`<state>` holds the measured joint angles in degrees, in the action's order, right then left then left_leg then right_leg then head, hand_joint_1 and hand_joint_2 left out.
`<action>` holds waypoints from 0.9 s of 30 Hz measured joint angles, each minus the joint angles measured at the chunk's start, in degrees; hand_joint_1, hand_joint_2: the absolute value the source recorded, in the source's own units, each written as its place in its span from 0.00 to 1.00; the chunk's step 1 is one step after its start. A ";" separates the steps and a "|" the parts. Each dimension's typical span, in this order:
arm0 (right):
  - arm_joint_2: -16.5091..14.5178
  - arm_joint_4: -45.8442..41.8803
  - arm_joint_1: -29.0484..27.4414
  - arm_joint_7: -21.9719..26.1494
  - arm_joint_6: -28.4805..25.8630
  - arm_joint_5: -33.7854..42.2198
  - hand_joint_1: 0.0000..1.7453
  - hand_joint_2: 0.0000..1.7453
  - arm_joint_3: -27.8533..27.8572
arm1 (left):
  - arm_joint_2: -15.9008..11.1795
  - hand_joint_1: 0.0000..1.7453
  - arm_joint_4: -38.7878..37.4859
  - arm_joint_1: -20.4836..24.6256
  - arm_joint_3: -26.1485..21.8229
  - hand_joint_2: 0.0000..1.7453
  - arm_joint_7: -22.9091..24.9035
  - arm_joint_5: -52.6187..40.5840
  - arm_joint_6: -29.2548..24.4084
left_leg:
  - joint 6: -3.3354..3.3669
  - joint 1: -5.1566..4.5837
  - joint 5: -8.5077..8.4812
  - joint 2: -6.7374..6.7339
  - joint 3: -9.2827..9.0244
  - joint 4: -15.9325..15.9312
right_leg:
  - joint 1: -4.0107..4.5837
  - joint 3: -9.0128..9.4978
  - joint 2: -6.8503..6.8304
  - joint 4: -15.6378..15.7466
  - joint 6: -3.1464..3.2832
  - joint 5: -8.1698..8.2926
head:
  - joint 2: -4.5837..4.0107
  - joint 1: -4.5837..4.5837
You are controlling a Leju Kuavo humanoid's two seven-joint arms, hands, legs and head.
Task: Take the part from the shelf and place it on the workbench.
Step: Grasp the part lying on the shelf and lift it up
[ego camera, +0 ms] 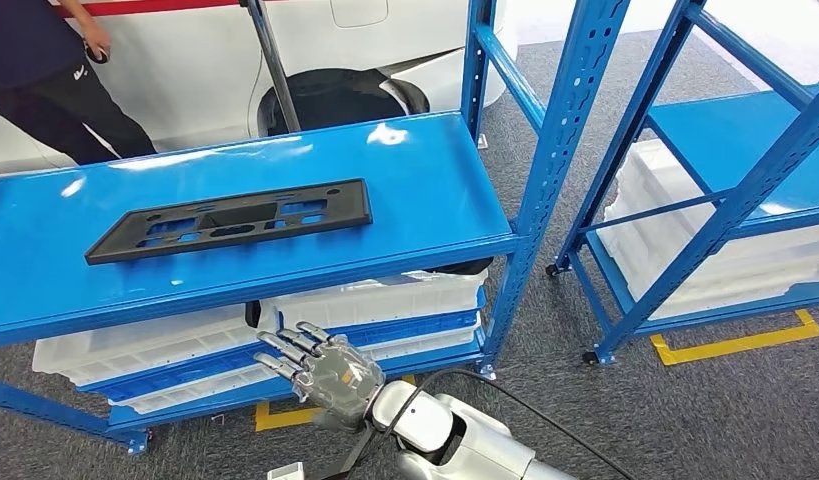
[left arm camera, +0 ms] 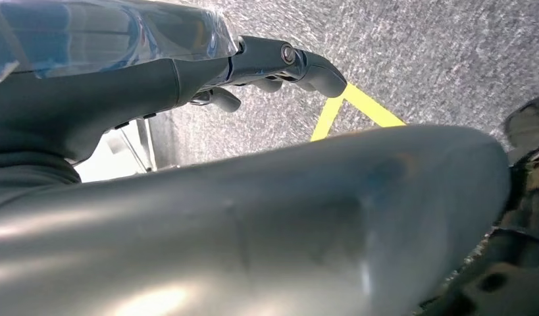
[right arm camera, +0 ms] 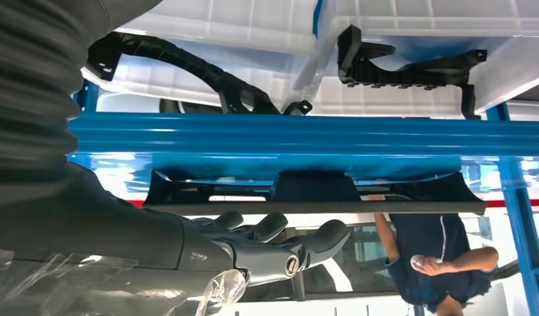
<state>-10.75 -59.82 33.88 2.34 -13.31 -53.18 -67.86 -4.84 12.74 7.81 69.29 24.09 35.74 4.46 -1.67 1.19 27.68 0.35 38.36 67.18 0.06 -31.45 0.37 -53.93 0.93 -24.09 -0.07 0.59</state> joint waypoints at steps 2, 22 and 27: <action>-0.09 0.13 0.02 -0.01 -0.06 0.00 0.00 1.00 -0.01 | -0.04 0.00 0.00 0.08 0.03 0.00 0.00 0.00 -0.02 | 0.16 0.03 -4.09 -0.07 -4.07 -8.89 | 0.11 0.53 0.05 -0.05 -0.49 -0.47 | 0.00 -0.03; -0.56 2.31 -0.06 0.00 -0.25 0.02 0.00 1.00 -0.05 | -0.17 0.00 -0.02 0.22 0.56 0.00 0.08 0.06 0.55 | 1.57 -0.11 -3.02 0.12 -8.83 -13.78 | 0.27 -0.97 -0.06 -0.68 -1.13 0.23 | 0.01 0.46; -0.95 2.60 0.04 0.00 -0.27 0.18 0.00 1.00 -0.06 | -0.25 0.00 -0.03 0.20 0.83 0.00 0.02 0.07 0.60 | 0.52 0.09 3.30 -0.01 -1.37 0.83 | -0.02 -0.35 -0.13 -0.26 -0.01 0.07 | 0.00 0.22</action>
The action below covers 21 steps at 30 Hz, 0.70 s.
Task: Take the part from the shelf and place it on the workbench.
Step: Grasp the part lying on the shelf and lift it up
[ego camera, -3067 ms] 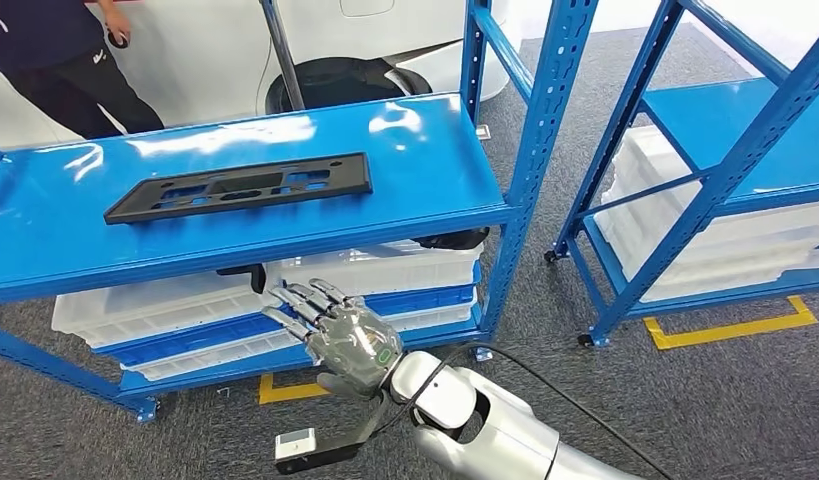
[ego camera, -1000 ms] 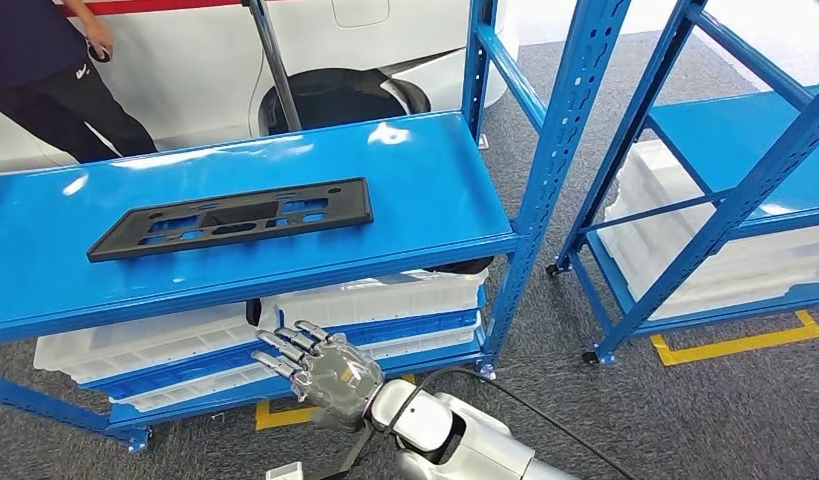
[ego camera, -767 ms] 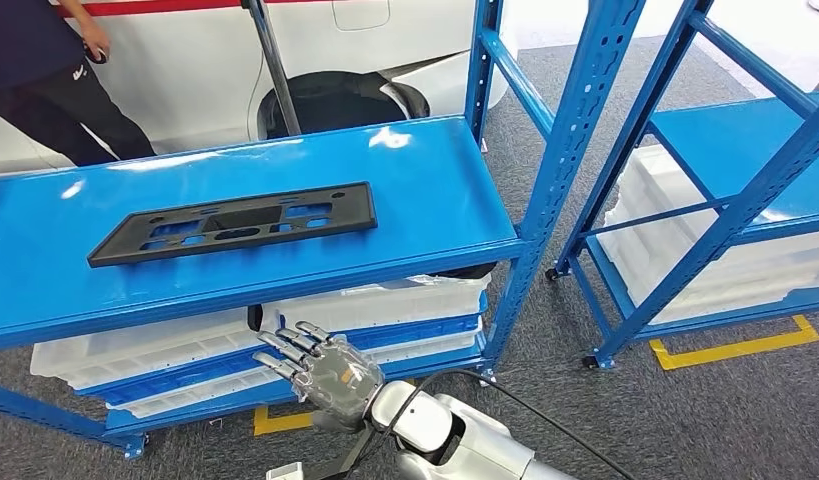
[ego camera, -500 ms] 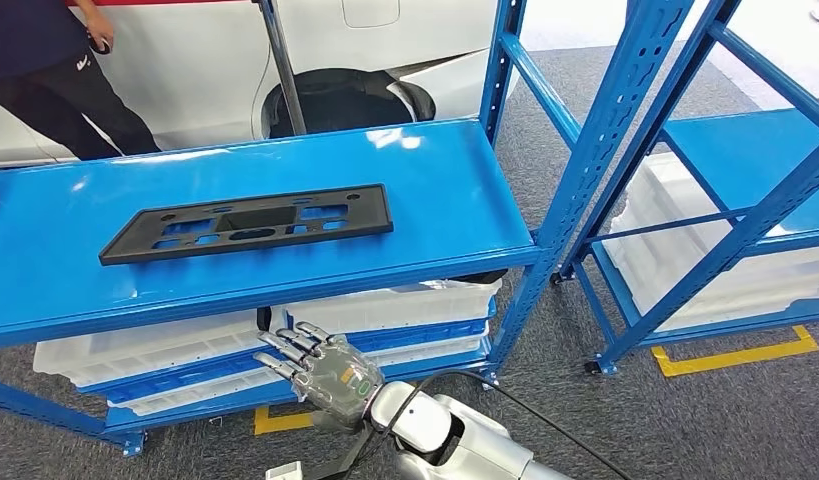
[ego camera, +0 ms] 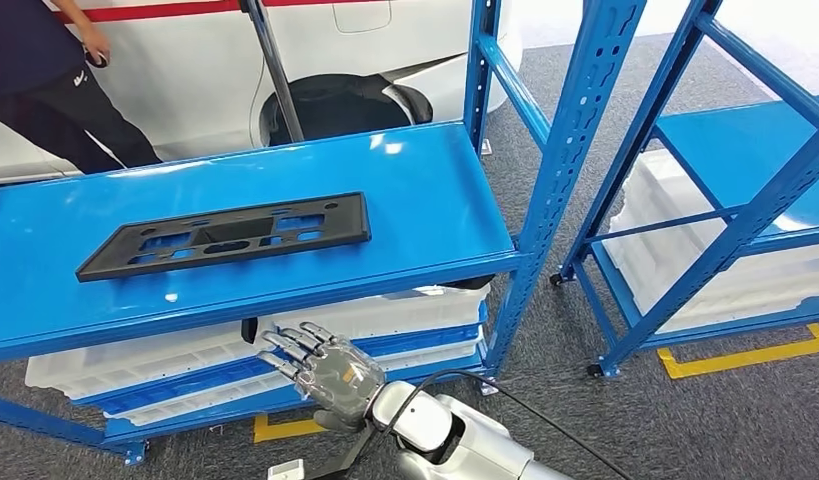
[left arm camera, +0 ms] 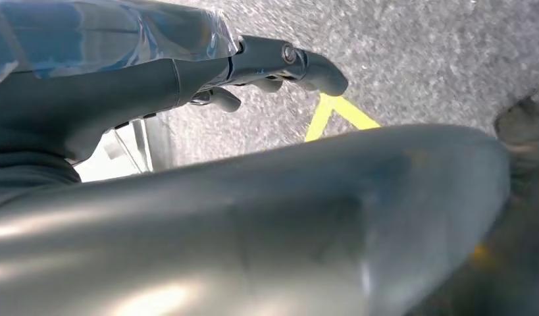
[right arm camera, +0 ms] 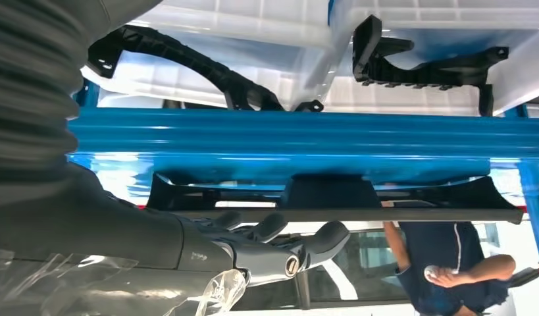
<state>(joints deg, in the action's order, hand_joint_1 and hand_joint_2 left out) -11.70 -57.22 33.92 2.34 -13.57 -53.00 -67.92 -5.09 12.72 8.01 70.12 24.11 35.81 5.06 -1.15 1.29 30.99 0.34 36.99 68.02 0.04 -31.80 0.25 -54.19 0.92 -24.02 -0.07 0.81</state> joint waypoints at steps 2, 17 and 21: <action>-0.01 0.23 -0.06 0.01 -0.04 0.07 0.00 1.00 -0.01 | -0.07 0.00 -0.01 -0.13 0.08 0.00 0.00 -0.01 -0.03 | -0.10 0.00 -0.14 0.00 2.41 3.24 | 0.06 0.16 0.07 -0.02 0.03 -0.18 | 0.00 -0.01; 0.01 0.39 0.51 -0.18 -1.37 0.34 0.00 1.00 0.15 | -0.44 0.00 -0.02 0.04 0.52 0.00 0.00 -0.15 -0.32 | 3.20 -0.32 -8.01 -0.01 -5.84 -14.49 | -0.03 -8.50 0.16 -18.38 -3.07 -8.44 | 0.00 0.32; 0.13 0.39 0.69 -0.20 -1.30 0.38 0.00 1.00 0.20 | -0.44 0.00 -0.02 0.00 0.56 0.00 -0.08 -0.30 -0.32 | 2.85 -0.57 -7.40 0.24 -6.65 -14.44 | 0.33 -3.03 0.11 -5.02 -1.77 -0.66 | 0.00 0.33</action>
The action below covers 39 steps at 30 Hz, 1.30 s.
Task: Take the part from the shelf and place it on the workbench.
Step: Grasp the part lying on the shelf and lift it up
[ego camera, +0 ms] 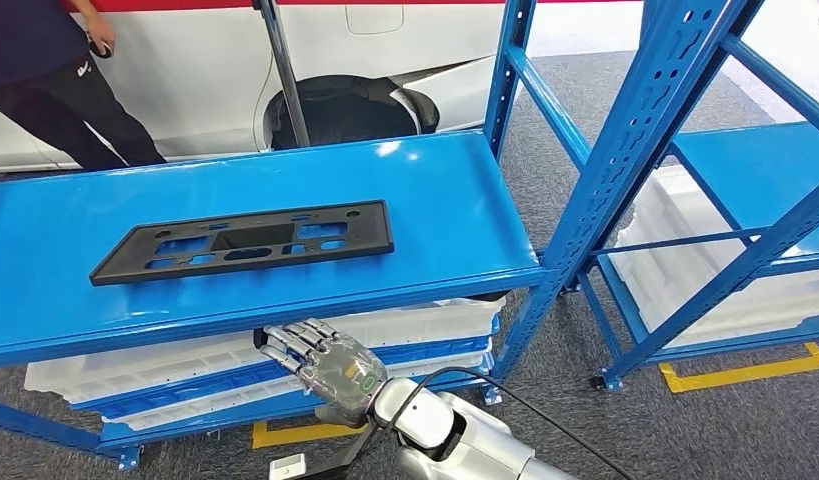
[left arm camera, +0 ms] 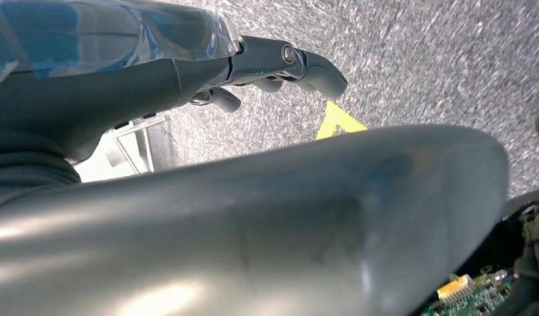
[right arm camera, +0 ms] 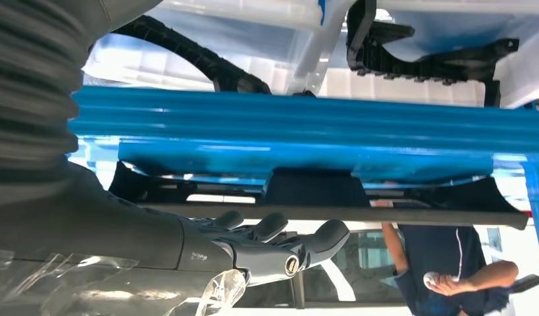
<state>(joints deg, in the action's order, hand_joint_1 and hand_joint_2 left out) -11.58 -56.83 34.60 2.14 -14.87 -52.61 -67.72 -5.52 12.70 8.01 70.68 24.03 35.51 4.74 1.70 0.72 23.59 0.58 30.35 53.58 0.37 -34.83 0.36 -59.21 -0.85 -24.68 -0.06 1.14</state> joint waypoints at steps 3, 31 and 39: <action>-0.06 0.01 0.23 0.00 0.02 -0.05 0.00 1.00 0.01 | -0.05 0.00 0.00 0.10 0.01 0.00 -0.09 -0.02 0.05 | -0.81 -0.25 0.52 -0.05 -0.20 -0.06 | 0.34 2.07 -0.11 4.78 0.64 1.19 | 0.00 -0.04; 3.24 -12.44 3.05 -4.26 8.04 0.11 0.00 1.00 0.53 | -0.68 0.00 0.00 0.07 1.19 0.00 -0.51 1.81 0.16 | -0.26 0.08 0.41 -0.05 -0.44 -0.07 | 0.01 0.68 0.10 1.89 0.21 0.92 | 0.00 -0.12; 5.02 -15.60 6.92 -9.56 24.71 8.80 0.00 1.00 0.34 | -0.88 0.00 0.00 0.25 1.40 0.00 -0.68 2.73 0.31 | -2.43 0.42 6.04 -0.23 4.30 10.14 | -0.26 2.62 -0.03 5.54 1.80 1.50 | -0.01 -0.37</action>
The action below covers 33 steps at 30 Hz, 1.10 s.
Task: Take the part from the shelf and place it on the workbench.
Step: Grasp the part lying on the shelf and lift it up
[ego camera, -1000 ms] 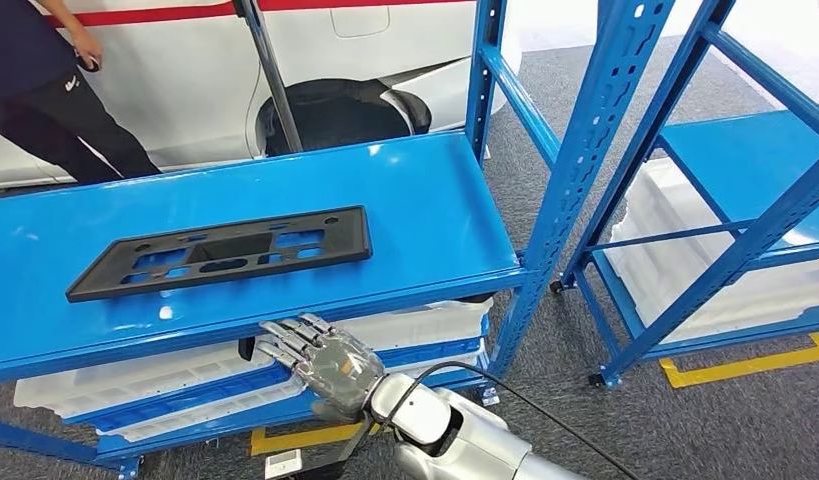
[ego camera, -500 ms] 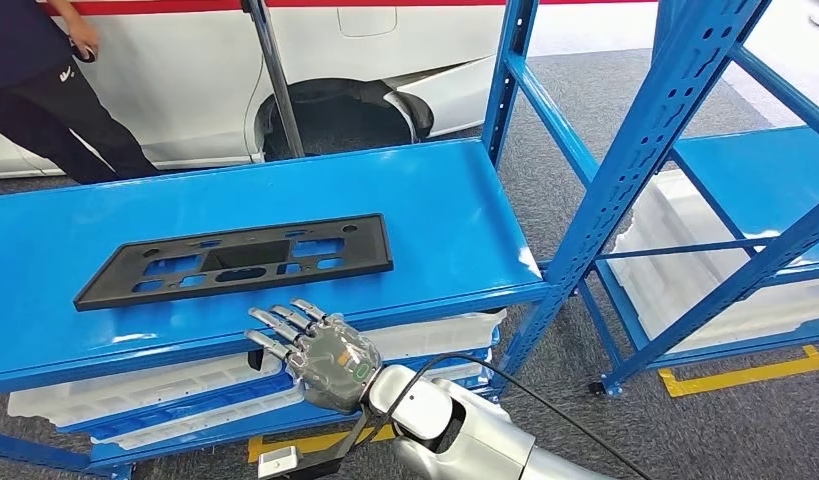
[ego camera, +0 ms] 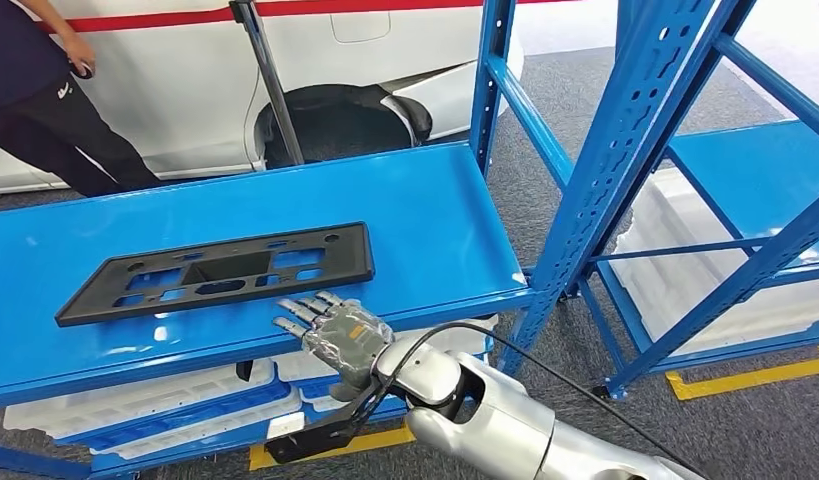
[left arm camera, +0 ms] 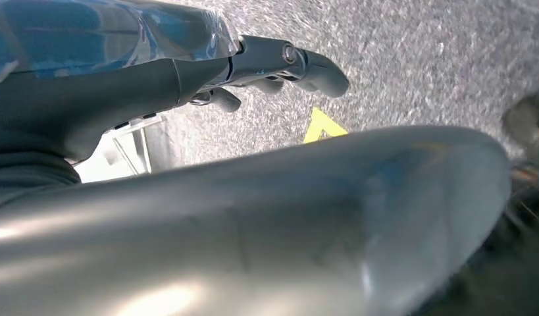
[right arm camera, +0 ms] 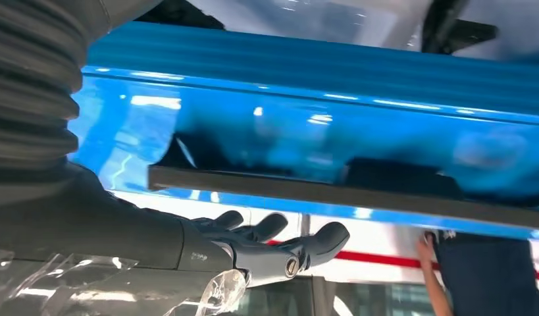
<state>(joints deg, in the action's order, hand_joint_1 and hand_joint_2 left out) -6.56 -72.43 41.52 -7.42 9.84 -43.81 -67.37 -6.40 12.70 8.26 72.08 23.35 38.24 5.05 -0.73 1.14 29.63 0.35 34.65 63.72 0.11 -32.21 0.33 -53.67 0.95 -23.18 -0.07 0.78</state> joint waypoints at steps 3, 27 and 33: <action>0.49 -0.01 0.31 -0.38 0.58 0.96 0.00 1.00 -0.30 | -0.07 0.00 0.00 -0.16 0.01 0.00 0.05 0.31 -0.01 | -0.48 0.10 1.57 -0.01 4.77 7.73 | -0.01 0.18 0.04 -0.03 0.04 -0.27 | 0.00 -0.04; 2.21 -1.61 1.80 0.56 -1.34 6.76 0.00 1.00 -1.10 | -0.35 0.00 0.00 0.13 0.07 0.00 0.40 0.62 -0.07 | 0.79 -0.03 -4.52 0.27 -4.93 -9.98 | 0.28 -0.63 -0.01 -0.42 -0.97 -0.02 | 0.01 0.32; 2.66 -3.08 1.36 2.30 -4.39 10.62 0.00 1.00 -0.42 | -0.53 0.00 0.00 0.04 0.09 0.00 0.67 0.65 0.04 | -0.39 0.20 2.19 0.05 4.55 7.79 | -0.13 0.19 -0.05 -0.10 -0.07 -0.49 | 0.00 0.09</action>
<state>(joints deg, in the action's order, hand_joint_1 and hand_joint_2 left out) -3.90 -75.50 42.88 -5.12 5.45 -33.20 -67.79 -6.93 12.70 8.31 72.18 24.02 38.89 5.09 -1.12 1.34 31.82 0.40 39.20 71.51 -0.02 -32.02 0.28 -53.77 0.89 -23.67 -0.07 0.87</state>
